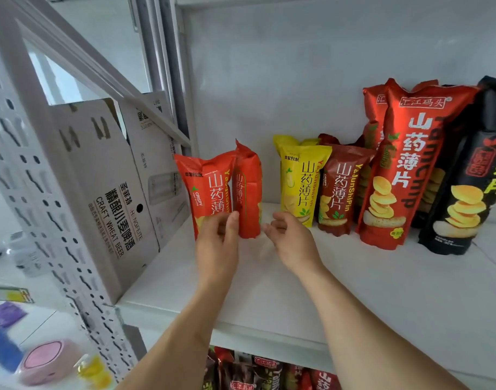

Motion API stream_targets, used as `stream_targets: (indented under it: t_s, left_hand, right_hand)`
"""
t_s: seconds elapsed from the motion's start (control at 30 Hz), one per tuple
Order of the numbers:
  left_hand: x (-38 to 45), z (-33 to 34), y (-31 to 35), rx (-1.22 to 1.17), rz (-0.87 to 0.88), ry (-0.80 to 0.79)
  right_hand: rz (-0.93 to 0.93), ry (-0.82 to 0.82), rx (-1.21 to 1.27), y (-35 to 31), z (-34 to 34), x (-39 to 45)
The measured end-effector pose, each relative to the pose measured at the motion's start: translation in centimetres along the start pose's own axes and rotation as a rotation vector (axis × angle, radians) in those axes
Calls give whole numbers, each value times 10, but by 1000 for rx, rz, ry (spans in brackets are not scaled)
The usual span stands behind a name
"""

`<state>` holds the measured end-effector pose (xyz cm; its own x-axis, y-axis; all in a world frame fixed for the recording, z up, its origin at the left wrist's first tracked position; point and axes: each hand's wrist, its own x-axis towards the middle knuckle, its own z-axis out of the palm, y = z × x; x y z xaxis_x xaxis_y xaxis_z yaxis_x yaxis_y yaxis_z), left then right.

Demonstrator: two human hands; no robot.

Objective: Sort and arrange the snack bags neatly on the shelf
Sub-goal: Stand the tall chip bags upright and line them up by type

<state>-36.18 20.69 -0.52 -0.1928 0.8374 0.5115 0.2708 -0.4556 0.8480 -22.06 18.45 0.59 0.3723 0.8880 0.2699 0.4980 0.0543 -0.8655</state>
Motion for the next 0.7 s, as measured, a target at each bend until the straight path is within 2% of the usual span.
stream_targets:
  t_s: [0.07, 0.13, 0.33, 0.53, 0.7]
  left_hand:
    - [10, -10, -10, -5, -18, 134]
    - [25, -16, -19, -9, -45, 192]
    - [60, -14, -35, -187, -151, 34]
    - [82, -16, -39, -394, -149, -178]
    - [88, -19, -42, -455, -198, -229]
  right_hand:
    - [24, -11, 49, -7, 7, 6]
    - [55, -4, 110, -10, 16, 13]
    - [43, 45, 260, -16, 43, 28]
    - [44, 112, 352, -10, 62, 45]
    - [77, 100, 410, -5, 65, 57]
